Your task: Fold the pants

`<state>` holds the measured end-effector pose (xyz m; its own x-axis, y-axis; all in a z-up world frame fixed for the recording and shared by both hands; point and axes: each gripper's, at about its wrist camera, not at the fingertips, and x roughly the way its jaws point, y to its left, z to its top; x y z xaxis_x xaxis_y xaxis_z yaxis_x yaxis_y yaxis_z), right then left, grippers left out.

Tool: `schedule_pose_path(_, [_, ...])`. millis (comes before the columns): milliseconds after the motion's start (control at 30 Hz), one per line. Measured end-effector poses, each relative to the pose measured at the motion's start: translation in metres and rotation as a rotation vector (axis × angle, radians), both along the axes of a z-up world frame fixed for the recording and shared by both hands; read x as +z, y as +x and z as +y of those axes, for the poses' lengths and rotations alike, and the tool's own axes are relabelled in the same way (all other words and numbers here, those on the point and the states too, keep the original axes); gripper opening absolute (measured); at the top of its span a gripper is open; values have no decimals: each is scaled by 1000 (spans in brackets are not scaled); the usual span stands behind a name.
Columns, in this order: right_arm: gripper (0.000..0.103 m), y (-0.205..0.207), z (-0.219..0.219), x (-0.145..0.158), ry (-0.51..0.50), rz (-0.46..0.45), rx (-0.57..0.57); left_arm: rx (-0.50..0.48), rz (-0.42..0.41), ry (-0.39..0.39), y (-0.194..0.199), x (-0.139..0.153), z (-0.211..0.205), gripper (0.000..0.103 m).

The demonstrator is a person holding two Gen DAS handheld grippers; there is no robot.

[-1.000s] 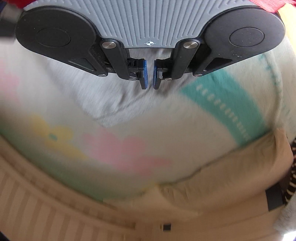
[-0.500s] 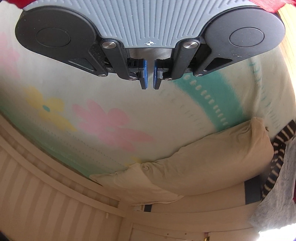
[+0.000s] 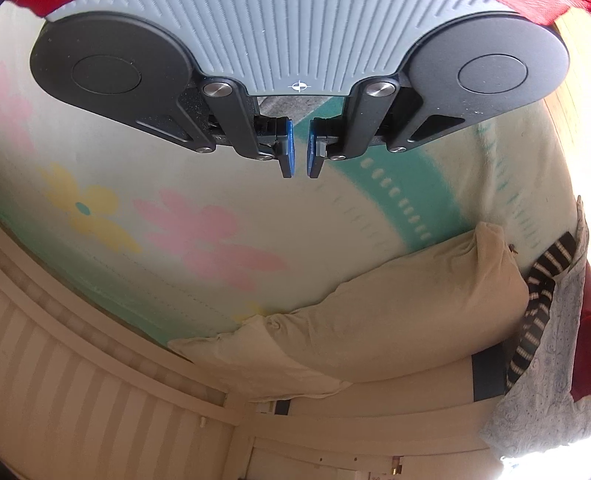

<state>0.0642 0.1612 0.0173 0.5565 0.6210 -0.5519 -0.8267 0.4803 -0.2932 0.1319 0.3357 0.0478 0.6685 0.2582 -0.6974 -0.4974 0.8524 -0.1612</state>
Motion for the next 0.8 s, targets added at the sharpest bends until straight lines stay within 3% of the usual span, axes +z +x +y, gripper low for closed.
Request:
schedule_pose_path(33, [33,3,2,-2,-8,9,-2,-1,3,-3,0,-1,0,7])
schedule_pose_path(67, [15,6,2,-2,-7,30,-4,-4,5,-2,1,-1,1,7])
schedule_pose_path(200, [15,8,-26,25,168,78,-54,-15,0,13,-1,1,-1,7])
schedule_pose_path(267, [15,-2,-38,39,231,94,-26,-28,-8,20,-1,3,-5,7])
schedule_pose_path(333, [15,-15,-35,38,197,110,20,-42,-3,25,2,2,-11,7])
schedule_pose_path(433, [16,-34,-16,9,73,103,79,-92,28,12,8,-7,-21,7])
schedule_pose_path(500, [25,-42,-8,-10,41,112,83,-131,65,-22,13,-20,-29,7])
schedule_pose_path(567, [27,-52,-12,-13,57,68,78,-173,118,-58,20,-40,-37,7])
schedule_pose_path(700, [28,-53,-42,7,139,135,65,-215,218,-98,30,-76,-51,7])
schedule_pose_path(800, [29,-52,-81,24,170,135,42,-204,287,-82,28,-94,-53,7])
